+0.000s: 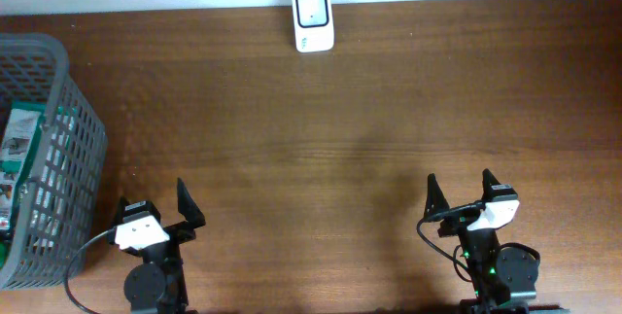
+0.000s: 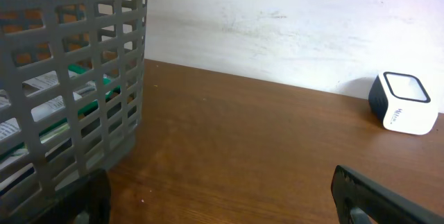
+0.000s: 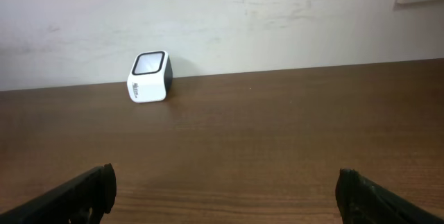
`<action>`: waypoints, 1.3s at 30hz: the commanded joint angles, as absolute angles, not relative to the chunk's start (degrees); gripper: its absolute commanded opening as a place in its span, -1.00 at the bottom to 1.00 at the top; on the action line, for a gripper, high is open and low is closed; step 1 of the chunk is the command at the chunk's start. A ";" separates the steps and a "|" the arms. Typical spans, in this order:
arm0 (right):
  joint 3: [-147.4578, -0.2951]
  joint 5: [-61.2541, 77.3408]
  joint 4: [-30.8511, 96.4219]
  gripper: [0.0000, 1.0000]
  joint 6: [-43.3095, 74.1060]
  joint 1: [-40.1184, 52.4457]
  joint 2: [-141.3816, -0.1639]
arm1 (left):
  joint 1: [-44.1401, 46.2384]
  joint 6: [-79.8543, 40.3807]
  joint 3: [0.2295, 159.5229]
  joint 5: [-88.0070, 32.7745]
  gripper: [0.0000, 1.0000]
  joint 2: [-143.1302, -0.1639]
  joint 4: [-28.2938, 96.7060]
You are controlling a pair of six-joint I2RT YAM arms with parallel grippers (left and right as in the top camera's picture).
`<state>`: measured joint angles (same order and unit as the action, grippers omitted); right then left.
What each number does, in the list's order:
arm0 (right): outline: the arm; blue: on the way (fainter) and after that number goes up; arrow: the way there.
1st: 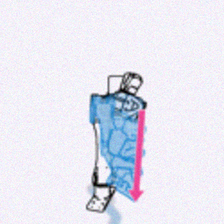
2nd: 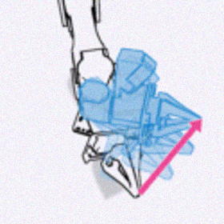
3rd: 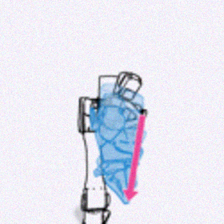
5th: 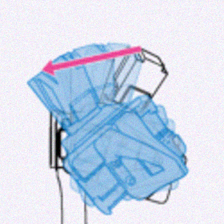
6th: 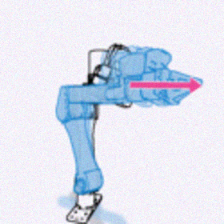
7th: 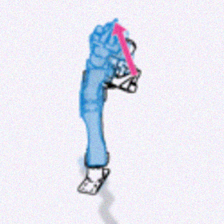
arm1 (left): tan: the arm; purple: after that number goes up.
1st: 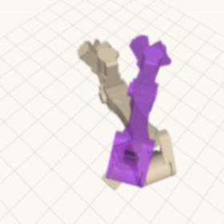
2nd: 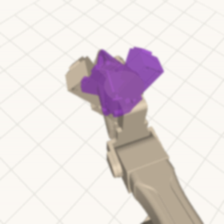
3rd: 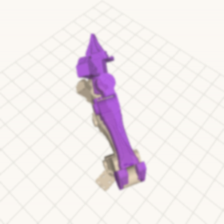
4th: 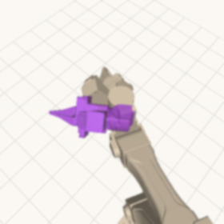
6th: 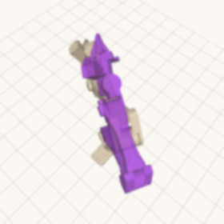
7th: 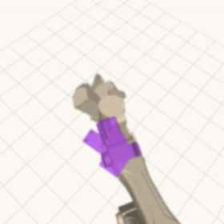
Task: Scan the item barcode
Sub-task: 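Move the left gripper toward the grey basket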
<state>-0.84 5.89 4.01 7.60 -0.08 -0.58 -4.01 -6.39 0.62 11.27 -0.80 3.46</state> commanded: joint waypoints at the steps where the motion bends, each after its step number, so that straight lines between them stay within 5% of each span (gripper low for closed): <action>1: -0.32 5.80 4.01 0.97 7.92 -0.40 -1.10 | -4.29 -5.45 0.51 11.84 0.98 -0.67 3.73; 39: -0.32 5.80 4.01 0.97 7.94 -0.40 -1.10 | -4.29 -4.40 0.51 16.73 0.98 -0.67 3.31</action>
<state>-0.84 5.89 4.01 7.60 -0.08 -0.95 -4.01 -5.52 0.62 14.39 -0.80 3.22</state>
